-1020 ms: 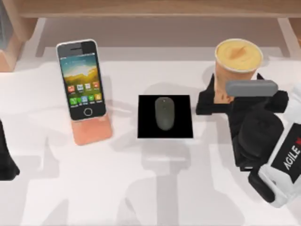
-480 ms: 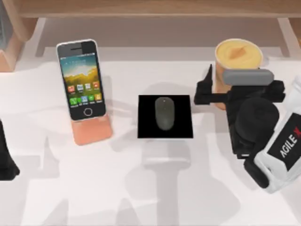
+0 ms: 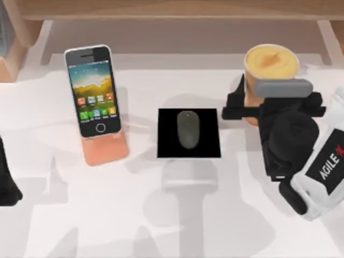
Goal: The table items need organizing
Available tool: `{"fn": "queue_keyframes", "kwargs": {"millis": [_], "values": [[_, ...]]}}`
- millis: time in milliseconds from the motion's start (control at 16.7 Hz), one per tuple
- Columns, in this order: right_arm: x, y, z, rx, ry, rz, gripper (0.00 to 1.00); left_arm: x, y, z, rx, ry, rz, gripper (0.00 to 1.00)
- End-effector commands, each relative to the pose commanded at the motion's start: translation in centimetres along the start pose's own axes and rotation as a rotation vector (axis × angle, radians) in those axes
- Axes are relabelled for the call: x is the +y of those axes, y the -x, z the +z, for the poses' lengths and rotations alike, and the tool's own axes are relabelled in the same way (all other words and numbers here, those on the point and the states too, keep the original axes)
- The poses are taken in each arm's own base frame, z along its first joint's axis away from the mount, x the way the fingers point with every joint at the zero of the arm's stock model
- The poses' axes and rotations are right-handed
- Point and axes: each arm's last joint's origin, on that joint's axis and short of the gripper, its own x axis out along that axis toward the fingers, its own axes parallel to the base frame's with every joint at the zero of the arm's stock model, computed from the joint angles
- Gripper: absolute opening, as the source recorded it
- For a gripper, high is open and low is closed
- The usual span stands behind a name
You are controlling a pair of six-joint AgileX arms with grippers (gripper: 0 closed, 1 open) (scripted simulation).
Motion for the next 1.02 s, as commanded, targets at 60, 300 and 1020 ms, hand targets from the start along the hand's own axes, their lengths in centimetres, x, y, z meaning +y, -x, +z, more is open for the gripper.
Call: {"fn": "queue_keyframes", "kwargs": {"millis": [60, 300, 1020], "values": [[0.00, 0.00, 0.00, 0.000, 0.000, 0.000, 0.32, 0.00, 0.00, 0.00, 0.000, 0.000, 0.000, 1.00], [0.00, 0.00, 0.00, 0.000, 0.000, 0.000, 0.02, 0.00, 0.00, 0.00, 0.000, 0.000, 0.000, 1.00], [0.04, 0.04, 0.57, -0.001, -0.001, 0.002, 0.00, 0.00, 0.00, 0.00, 0.000, 0.000, 0.000, 1.00]]}}
